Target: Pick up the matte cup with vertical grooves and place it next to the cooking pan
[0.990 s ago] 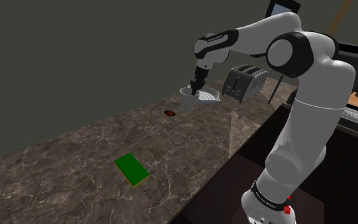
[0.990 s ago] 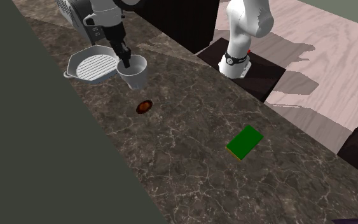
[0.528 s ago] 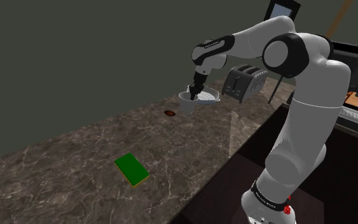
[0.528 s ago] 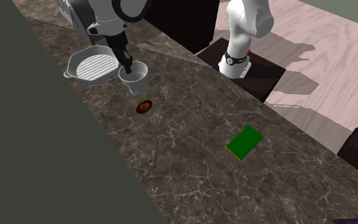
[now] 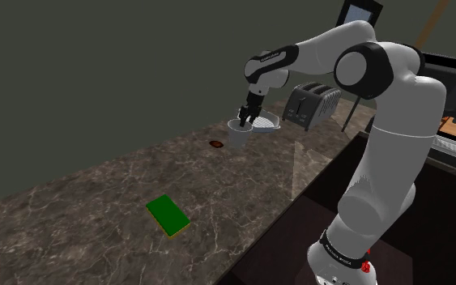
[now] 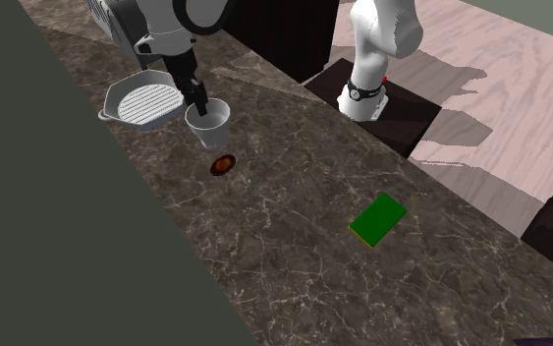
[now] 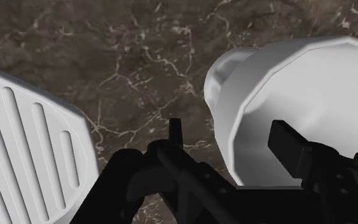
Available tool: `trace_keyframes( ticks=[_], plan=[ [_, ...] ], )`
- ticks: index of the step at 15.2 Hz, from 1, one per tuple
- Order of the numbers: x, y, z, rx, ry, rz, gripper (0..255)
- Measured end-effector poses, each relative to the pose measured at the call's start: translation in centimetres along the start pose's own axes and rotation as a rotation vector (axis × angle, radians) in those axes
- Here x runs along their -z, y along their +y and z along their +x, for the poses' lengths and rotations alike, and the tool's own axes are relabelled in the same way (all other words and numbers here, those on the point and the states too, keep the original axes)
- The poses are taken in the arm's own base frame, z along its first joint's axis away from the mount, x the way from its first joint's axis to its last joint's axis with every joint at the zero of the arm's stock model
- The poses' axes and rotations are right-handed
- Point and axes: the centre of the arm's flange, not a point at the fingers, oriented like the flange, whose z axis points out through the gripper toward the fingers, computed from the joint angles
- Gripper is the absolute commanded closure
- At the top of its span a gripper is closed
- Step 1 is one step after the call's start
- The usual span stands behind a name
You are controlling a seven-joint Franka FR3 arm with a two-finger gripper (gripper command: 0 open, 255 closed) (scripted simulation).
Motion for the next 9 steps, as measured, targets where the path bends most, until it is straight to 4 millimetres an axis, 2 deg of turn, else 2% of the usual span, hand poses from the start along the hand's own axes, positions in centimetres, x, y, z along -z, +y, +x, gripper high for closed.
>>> trace_keyframes(
  ticks=[4,9],
  plan=[
    [0.0,0.0,0.0,0.000,0.000,0.000,0],
    [4.5,0.0,0.1,0.000,0.002,0.000,0]
  ],
)
